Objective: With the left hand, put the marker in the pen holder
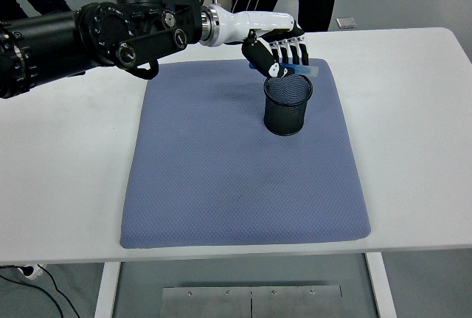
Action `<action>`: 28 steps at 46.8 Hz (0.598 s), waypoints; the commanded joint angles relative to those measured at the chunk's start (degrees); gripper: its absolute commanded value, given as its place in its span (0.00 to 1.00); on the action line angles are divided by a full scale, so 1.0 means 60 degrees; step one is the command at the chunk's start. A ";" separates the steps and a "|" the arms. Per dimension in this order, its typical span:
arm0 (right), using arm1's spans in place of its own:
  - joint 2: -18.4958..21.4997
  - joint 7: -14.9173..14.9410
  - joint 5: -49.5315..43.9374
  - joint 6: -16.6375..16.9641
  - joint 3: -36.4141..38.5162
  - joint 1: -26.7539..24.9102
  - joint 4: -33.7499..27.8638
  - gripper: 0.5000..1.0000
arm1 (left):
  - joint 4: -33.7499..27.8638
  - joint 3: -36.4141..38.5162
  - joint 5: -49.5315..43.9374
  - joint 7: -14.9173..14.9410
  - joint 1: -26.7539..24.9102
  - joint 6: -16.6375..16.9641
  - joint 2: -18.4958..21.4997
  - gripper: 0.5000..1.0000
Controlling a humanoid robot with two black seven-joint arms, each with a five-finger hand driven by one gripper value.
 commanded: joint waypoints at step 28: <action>0.0000 0.0003 0.0000 0.0000 0.0000 0.0000 -0.0004 1.00 | 0.0332 -0.1257 -0.1133 0.0023 0.1078 0.0089 -0.0376 0.00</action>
